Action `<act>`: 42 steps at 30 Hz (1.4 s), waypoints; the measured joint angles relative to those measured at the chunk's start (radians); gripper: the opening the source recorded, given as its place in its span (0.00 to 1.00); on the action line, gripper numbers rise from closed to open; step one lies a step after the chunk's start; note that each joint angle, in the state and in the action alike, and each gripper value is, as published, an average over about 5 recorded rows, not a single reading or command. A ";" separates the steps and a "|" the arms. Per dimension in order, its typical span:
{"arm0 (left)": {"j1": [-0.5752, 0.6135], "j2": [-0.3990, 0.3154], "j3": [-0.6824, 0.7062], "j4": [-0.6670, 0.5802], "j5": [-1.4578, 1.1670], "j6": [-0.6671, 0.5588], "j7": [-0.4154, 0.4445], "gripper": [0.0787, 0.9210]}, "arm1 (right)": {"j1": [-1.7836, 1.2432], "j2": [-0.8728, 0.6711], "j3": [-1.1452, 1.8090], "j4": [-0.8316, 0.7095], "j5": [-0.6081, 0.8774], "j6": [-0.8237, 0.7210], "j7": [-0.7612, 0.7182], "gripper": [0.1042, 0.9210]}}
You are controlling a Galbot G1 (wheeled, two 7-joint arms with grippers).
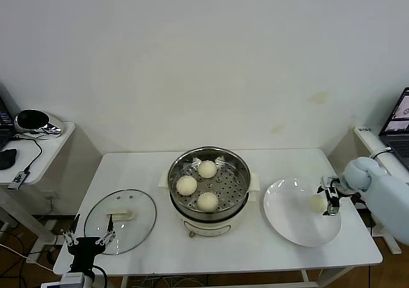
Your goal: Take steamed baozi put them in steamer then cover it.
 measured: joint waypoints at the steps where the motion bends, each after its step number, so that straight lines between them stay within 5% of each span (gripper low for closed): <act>1: 0.000 -0.001 0.001 0.000 0.000 0.000 0.000 0.88 | 0.001 0.006 0.002 -0.005 -0.002 0.000 0.001 0.84; 12: -0.001 -0.002 0.002 0.001 0.001 -0.001 0.000 0.88 | 0.011 0.029 0.004 -0.025 -0.015 -0.012 -0.003 0.62; 21: -0.001 0.004 -0.002 0.002 0.000 0.000 0.000 0.88 | 0.074 -0.037 -0.063 0.068 0.060 -0.056 -0.024 0.59; 32: -0.008 0.007 0.014 0.002 0.002 0.002 0.001 0.88 | 0.424 -0.157 -0.372 0.351 0.344 -0.189 -0.017 0.61; 42: -0.013 0.012 0.020 0.004 -0.002 0.001 0.000 0.88 | 0.806 -0.075 -0.689 0.549 0.691 -0.351 0.080 0.62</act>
